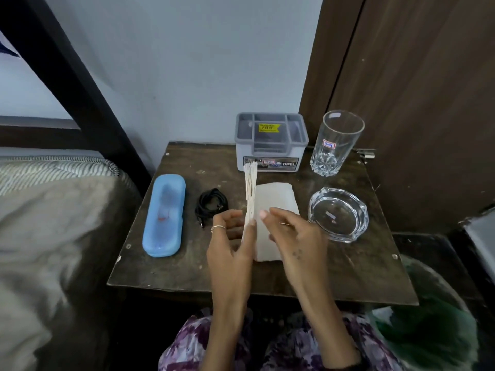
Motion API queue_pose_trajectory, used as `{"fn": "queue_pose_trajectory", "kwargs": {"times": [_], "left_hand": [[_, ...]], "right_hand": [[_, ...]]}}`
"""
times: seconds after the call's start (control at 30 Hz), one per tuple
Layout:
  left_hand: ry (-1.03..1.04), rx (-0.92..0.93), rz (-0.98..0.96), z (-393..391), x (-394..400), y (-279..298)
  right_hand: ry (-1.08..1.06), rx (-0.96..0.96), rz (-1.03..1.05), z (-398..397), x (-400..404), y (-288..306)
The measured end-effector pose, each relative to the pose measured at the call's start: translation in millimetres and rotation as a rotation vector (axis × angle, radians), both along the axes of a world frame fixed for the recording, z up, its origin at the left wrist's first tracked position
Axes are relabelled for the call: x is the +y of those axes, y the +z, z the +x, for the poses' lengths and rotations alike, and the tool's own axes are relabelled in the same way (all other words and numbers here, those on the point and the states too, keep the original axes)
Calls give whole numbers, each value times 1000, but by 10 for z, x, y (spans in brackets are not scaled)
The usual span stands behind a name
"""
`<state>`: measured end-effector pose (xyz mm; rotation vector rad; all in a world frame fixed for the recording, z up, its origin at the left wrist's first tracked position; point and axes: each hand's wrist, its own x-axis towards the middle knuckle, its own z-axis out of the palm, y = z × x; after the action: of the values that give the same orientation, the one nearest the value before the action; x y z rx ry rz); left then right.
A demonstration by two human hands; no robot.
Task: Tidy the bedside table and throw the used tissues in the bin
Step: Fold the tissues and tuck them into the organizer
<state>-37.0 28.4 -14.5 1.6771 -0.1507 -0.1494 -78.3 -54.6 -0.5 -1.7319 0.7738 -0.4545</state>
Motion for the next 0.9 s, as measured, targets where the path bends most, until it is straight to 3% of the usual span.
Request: {"fn": "queue_pose_trajectory", "kwargs": {"times": [0.1,0.2,0.9], "left_hand": [[45,122,-154,0,-39,-50],[42,124,-162,34,-69,-66],[-19,118,-131,70,-121,-101]], "right_hand": [[49,-79,169,54,11,-55],[63,-124,244,69,-13,-56],[21,-113,351,90,-46,-95]]}}
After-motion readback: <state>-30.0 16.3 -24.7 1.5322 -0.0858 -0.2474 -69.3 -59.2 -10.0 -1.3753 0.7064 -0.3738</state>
